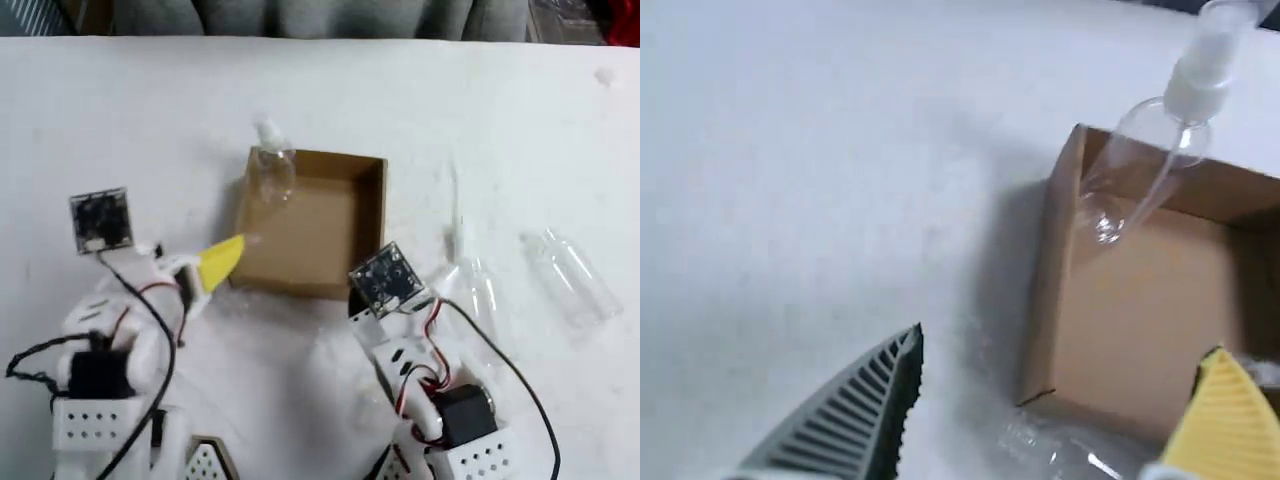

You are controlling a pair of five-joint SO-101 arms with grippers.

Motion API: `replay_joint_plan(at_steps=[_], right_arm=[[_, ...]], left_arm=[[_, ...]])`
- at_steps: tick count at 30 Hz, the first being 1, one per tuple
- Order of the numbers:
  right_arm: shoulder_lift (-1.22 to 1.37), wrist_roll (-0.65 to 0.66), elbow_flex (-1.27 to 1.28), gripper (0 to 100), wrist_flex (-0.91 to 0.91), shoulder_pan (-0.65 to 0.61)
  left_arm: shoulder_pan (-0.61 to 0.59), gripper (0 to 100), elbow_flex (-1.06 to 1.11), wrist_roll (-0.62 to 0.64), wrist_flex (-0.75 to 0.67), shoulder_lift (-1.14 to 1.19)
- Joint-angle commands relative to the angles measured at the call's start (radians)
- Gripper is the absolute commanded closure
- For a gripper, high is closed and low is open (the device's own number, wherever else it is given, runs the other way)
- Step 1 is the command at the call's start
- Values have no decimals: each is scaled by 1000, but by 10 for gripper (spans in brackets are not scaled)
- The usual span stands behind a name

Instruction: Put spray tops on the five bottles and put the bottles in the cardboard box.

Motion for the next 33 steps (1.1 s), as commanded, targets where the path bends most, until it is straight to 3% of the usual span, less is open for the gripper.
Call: replay_joint_plan(at_steps=[1, 5, 10, 17, 20, 24, 33], right_arm=[[-1, 12, -137, 983, 104, 2], [1, 115, -176, 983, 143, 5], [117, 230, -262, 983, 240, -5], [498, 321, -446, 982, 403, -137], [556, 410, -473, 981, 495, -176], [539, 500, -430, 981, 562, -248], [536, 549, -221, 981, 320, -263]], left_arm=[[-107, 619, -6, 14, 92, -31], [-213, 619, 92, 11, 2, -31], [-225, 639, 233, 14, -141, -31], [-229, 991, 301, 12, -230, -31], [-229, 933, 301, 12, -229, -31], [-242, 985, 293, 14, -227, -30], [-246, 980, 215, 14, -163, -30]])
